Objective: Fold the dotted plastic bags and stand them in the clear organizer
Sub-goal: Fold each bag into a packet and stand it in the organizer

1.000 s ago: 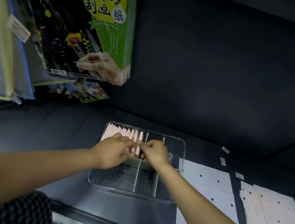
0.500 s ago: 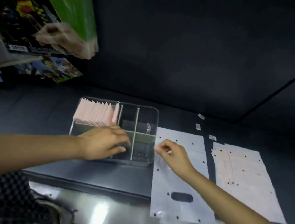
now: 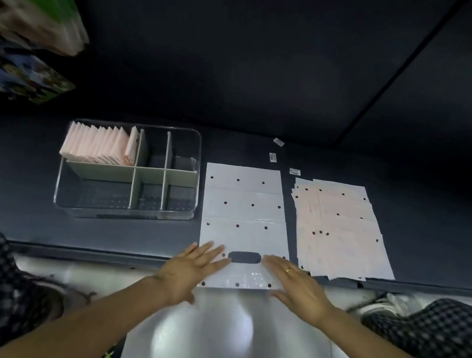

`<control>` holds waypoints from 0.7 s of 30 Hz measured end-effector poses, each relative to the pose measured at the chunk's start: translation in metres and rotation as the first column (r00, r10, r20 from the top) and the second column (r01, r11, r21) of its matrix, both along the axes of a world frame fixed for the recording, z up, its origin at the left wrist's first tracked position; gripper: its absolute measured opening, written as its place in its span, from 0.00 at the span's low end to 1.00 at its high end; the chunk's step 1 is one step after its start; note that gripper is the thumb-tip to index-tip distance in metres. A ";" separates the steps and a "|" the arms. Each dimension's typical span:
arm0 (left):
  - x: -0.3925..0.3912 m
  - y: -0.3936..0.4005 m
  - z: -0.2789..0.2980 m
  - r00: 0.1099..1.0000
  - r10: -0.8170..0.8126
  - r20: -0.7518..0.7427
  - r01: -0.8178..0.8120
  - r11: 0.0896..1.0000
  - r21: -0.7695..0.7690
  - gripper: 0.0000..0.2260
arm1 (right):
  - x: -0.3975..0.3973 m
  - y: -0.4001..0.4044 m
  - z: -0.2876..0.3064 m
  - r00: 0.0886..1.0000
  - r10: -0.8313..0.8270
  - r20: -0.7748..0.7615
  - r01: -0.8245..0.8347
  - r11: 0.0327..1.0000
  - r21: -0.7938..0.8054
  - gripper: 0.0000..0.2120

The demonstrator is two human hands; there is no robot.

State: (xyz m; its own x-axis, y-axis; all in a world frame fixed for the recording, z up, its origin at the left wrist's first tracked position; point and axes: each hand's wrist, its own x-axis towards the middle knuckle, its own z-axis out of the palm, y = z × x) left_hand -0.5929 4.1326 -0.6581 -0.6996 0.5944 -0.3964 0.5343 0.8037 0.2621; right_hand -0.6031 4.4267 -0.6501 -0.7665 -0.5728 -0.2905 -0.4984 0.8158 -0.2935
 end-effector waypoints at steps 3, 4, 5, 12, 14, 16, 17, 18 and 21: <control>0.004 0.001 -0.001 0.997 0.058 -0.058 -0.053 0.995 0.084 0.33 | -0.002 0.003 -0.001 0.998 -0.051 -0.029 0.050 0.997 -0.056 0.20; 0.003 0.001 0.001 0.996 0.064 -0.057 -0.058 0.993 0.106 0.27 | -0.004 0.003 0.001 0.997 -0.075 -0.030 0.072 0.994 -0.077 0.16; 0.002 0.002 0.004 0.996 0.078 -0.041 -0.072 0.989 0.130 0.22 | -0.006 0.003 0.005 0.995 -0.098 -0.014 0.097 0.992 -0.078 0.13; -0.032 0.011 0.063 0.786 0.107 0.608 -0.341 0.896 0.284 0.08 | -0.048 0.004 0.065 0.865 -0.052 0.499 0.134 0.982 -0.131 0.08; -0.044 0.012 0.083 0.715 0.074 0.695 -0.411 0.849 0.333 0.09 | -0.064 0.002 0.084 0.829 -0.037 0.557 0.134 0.982 -0.134 0.08; -0.056 0.015 0.096 0.717 0.122 0.686 -0.530 0.735 0.423 0.09 | -0.081 -0.001 0.098 0.844 -0.064 0.533 0.176 0.971 -0.162 0.09; -0.061 0.017 0.099 0.742 0.215 0.634 -0.594 0.650 0.474 0.07 | -0.090 -0.004 0.102 0.863 -0.102 0.495 0.213 0.962 -0.172 0.07; -0.065 0.018 0.100 0.758 0.349 0.552 -0.642 0.552 0.532 0.06 | -0.098 -0.008 0.104 0.883 -0.139 0.448 0.239 0.955 -0.175 0.06; -0.061 0.022 0.096 0.697 0.697 0.170 -0.590 0.422 0.689 0.13 | -0.124 -0.024 0.101 0.921 -0.217 0.325 0.283 0.944 -0.170 0.07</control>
State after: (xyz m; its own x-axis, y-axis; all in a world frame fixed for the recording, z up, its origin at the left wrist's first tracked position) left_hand -0.6537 4.1542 -0.5625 -0.9999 -0.0069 0.0107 0.0050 0.5589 0.8292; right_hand -0.7270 4.4025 -0.5493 -0.7893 -0.4463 -0.4217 -0.1492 0.8056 -0.5734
